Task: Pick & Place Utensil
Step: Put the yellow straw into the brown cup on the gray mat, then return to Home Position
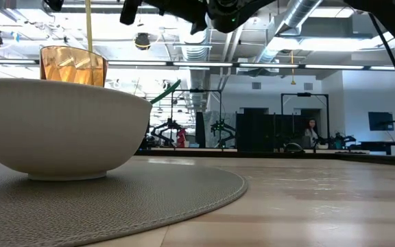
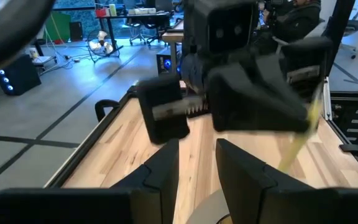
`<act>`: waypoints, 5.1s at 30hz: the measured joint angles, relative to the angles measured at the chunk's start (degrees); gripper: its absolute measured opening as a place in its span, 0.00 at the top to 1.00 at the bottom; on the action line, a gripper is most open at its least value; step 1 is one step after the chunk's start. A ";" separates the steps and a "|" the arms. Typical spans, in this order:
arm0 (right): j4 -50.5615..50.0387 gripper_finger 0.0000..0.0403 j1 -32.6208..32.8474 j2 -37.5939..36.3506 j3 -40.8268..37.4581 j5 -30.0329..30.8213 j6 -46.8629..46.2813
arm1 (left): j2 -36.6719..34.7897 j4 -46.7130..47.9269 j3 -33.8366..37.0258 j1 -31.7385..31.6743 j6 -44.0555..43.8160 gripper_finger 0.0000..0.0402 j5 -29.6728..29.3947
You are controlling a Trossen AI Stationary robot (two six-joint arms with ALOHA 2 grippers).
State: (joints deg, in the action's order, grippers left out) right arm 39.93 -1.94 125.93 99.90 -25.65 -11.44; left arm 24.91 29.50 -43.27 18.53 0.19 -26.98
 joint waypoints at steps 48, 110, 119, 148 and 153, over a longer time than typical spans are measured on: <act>-49.18 0.64 0.40 -25.94 0.03 3.52 16.88 | 0.00 0.02 -0.04 0.01 -0.63 0.73 0.04; -34.17 0.73 2.19 -122.77 -99.32 30.16 6.85 | -24.83 -23.99 33.65 0.02 1.54 0.73 0.47; -37.83 0.73 2.30 -125.83 -99.43 30.03 6.83 | -24.83 -24.87 34.87 0.02 3.00 0.73 0.46; -38.19 0.73 2.30 -125.83 -99.47 30.16 6.86 | -23.37 -39.87 42.96 -0.68 8.66 0.73 4.34; -38.19 0.73 2.30 -125.83 -99.47 30.16 6.86 | -22.09 -39.97 42.96 -0.68 8.60 0.73 4.33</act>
State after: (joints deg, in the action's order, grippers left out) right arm 1.74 0.36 0.10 0.43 4.51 -4.58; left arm 2.82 -10.48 -0.32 17.85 8.79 -22.65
